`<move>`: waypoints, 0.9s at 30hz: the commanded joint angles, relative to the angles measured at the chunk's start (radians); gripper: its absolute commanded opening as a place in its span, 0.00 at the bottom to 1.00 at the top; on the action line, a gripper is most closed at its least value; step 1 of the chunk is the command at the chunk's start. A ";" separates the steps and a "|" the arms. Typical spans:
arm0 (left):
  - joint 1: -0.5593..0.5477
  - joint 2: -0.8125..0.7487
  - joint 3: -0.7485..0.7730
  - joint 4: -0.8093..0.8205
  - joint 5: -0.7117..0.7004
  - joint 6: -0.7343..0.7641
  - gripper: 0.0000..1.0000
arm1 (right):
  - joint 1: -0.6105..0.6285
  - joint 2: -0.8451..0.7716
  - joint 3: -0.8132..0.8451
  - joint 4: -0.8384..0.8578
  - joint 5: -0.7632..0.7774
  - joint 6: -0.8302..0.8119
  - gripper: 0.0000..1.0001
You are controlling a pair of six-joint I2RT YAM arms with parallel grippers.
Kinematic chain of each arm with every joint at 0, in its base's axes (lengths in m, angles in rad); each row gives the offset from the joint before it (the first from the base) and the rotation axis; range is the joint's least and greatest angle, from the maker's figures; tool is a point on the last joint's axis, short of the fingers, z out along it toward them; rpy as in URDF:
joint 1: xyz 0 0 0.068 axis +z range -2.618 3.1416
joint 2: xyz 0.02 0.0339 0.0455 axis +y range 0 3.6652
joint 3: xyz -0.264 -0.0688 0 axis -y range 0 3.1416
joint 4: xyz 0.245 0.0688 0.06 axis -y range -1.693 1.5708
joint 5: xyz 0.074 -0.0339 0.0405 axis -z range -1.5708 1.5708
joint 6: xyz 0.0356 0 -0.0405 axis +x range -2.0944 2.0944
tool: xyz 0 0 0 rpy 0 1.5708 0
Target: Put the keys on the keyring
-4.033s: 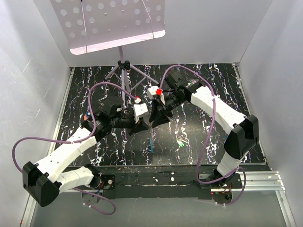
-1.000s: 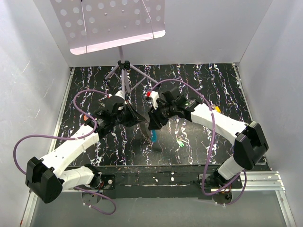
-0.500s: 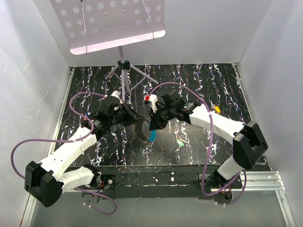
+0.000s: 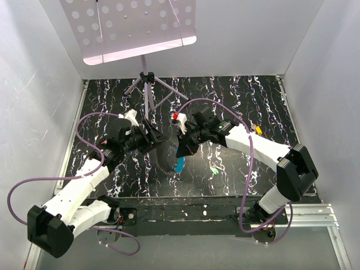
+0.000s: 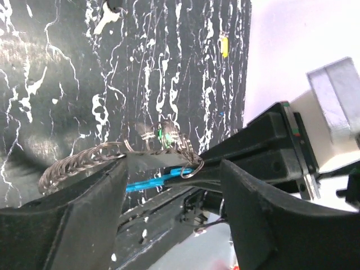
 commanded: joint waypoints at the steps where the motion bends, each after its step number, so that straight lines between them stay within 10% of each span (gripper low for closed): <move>1: 0.020 -0.121 -0.031 0.066 0.071 0.220 0.70 | 0.005 -0.010 0.013 0.037 -0.101 0.065 0.01; 14: 0.014 -0.302 -0.105 0.117 0.452 0.981 0.61 | -0.001 0.003 0.016 0.060 -0.178 0.172 0.01; 27: -0.136 -0.241 -0.105 0.111 0.282 1.294 0.49 | -0.010 0.021 0.018 0.076 -0.195 0.203 0.01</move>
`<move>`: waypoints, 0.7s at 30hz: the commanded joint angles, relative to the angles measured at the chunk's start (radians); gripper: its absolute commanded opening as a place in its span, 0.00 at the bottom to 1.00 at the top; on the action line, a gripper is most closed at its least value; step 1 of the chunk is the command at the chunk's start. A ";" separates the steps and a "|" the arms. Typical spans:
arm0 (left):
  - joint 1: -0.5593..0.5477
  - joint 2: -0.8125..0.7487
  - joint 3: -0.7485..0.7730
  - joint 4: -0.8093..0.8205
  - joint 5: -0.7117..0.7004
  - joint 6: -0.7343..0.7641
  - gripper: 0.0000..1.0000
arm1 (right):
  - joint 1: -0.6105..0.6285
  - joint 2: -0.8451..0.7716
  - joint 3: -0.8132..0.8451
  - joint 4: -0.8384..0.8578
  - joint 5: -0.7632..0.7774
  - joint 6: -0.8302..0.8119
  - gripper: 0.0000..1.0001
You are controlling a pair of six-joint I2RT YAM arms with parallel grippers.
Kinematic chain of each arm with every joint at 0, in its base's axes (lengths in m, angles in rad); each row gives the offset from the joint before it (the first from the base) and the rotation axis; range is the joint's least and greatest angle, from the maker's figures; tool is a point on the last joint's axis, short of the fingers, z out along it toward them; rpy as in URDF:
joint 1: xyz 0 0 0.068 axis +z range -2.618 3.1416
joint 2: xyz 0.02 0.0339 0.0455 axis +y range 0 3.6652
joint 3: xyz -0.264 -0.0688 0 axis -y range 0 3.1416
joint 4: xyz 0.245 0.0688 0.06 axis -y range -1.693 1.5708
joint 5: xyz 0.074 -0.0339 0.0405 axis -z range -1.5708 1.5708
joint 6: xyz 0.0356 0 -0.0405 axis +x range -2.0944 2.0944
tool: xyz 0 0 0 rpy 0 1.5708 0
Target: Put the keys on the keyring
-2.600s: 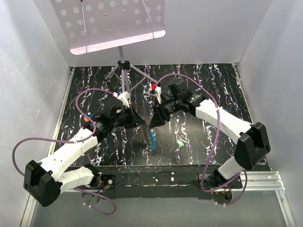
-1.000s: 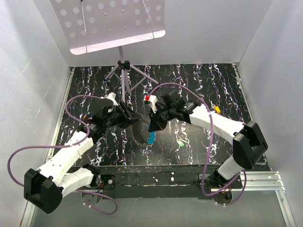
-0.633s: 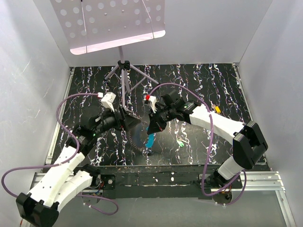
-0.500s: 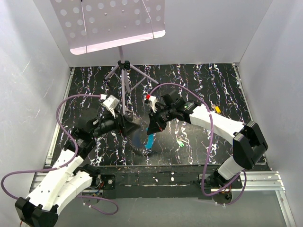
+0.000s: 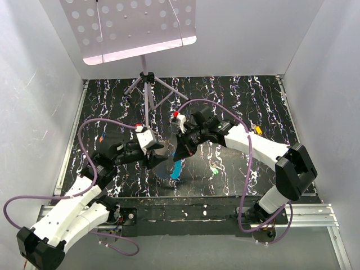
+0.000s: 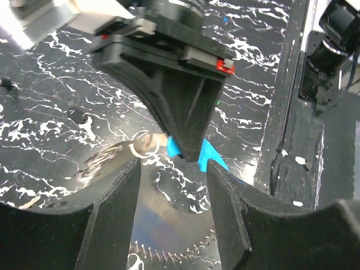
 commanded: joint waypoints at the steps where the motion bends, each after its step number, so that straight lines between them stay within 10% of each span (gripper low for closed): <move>1: -0.117 0.027 0.001 0.011 -0.141 0.126 0.49 | -0.007 0.013 0.018 0.057 -0.044 0.019 0.01; 21: -0.267 0.117 -0.022 0.154 -0.454 0.176 0.38 | -0.030 0.001 0.007 0.075 -0.063 0.044 0.01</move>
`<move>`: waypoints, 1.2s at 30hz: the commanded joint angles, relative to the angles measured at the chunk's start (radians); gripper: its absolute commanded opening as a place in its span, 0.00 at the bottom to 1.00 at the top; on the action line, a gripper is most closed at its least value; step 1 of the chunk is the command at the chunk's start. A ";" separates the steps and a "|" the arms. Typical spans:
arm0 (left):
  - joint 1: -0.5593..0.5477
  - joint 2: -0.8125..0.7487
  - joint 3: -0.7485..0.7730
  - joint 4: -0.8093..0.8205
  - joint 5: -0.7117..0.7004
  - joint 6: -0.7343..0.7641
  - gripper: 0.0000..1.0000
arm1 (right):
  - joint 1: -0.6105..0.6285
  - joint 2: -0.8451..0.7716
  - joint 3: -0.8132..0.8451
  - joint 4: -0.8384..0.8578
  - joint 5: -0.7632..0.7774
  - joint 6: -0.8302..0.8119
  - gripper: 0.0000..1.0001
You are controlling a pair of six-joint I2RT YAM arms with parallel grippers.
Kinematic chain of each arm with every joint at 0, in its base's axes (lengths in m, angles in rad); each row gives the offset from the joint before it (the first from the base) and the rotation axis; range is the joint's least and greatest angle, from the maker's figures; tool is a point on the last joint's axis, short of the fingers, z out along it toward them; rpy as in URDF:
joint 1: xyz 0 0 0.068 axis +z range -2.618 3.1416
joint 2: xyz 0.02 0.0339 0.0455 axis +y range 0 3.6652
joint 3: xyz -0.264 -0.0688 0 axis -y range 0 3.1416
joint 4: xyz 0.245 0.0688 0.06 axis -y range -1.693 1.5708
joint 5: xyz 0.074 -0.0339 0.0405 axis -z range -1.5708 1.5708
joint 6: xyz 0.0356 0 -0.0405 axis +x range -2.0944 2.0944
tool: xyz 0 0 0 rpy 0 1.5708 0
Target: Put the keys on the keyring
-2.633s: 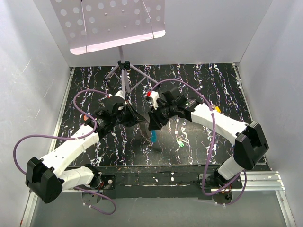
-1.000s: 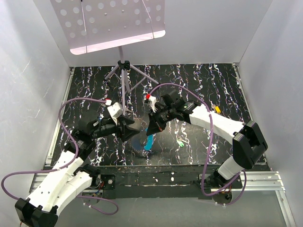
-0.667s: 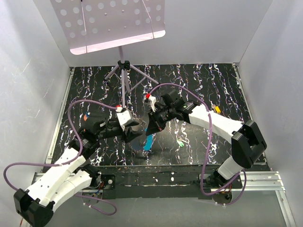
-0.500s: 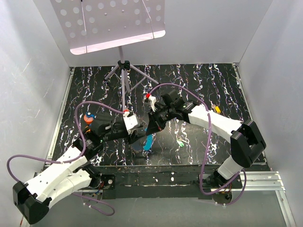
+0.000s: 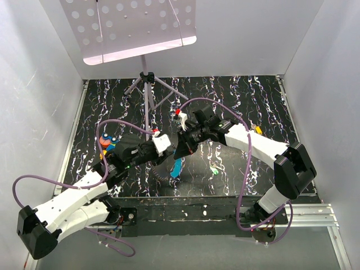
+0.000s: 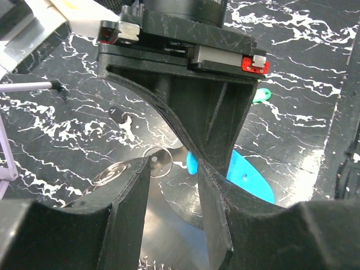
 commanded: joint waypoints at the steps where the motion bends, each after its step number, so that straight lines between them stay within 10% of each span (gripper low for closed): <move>1: -0.028 -0.001 -0.018 0.066 -0.089 0.018 0.39 | -0.003 -0.013 0.007 0.056 -0.043 0.013 0.01; 11: -0.076 0.023 -0.027 0.086 -0.187 0.023 0.41 | -0.003 -0.012 0.009 0.056 -0.048 0.016 0.01; 36: -0.088 -0.021 -0.038 0.041 -0.294 0.011 0.09 | -0.005 -0.012 0.009 0.054 -0.037 0.013 0.01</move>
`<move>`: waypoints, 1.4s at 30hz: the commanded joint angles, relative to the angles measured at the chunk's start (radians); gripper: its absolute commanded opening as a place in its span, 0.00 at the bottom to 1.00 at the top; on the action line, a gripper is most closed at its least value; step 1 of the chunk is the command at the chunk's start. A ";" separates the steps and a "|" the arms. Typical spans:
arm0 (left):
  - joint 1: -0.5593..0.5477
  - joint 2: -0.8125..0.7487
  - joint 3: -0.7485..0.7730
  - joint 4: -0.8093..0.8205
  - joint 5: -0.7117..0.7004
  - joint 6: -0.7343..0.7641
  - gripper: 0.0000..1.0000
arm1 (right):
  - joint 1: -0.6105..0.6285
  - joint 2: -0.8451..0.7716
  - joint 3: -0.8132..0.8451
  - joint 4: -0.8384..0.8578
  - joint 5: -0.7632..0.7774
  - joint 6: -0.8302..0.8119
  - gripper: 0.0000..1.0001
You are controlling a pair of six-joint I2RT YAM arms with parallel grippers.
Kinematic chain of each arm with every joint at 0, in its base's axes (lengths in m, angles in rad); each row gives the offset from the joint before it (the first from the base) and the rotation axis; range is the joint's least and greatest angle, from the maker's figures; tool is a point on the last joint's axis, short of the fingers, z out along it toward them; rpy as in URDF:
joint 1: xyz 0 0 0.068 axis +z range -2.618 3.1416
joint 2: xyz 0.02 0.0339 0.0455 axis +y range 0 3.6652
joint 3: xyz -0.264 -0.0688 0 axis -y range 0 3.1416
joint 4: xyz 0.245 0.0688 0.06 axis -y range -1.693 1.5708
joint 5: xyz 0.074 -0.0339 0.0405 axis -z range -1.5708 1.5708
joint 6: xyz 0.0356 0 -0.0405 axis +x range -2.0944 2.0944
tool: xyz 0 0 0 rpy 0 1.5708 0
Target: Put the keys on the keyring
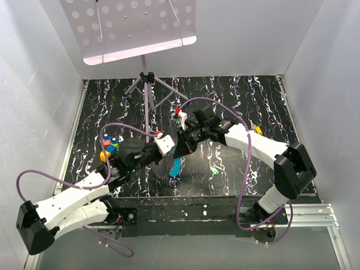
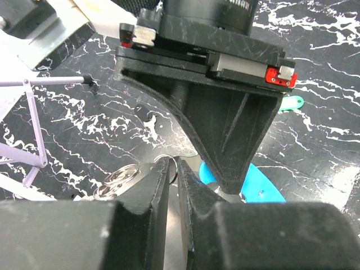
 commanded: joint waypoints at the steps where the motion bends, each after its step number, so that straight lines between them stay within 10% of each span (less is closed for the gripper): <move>1: 0.003 -0.046 -0.011 -0.044 -0.041 -0.001 0.08 | 0.000 -0.012 0.009 0.035 -0.036 -0.003 0.01; 32: 0.020 -0.150 -0.177 0.161 -0.016 -0.257 0.00 | -0.003 -0.009 0.041 -0.020 -0.004 -0.115 0.02; 42: 0.141 -0.207 -0.268 0.270 0.149 -0.391 0.00 | -0.044 -0.027 0.088 -0.080 -0.033 -0.192 0.24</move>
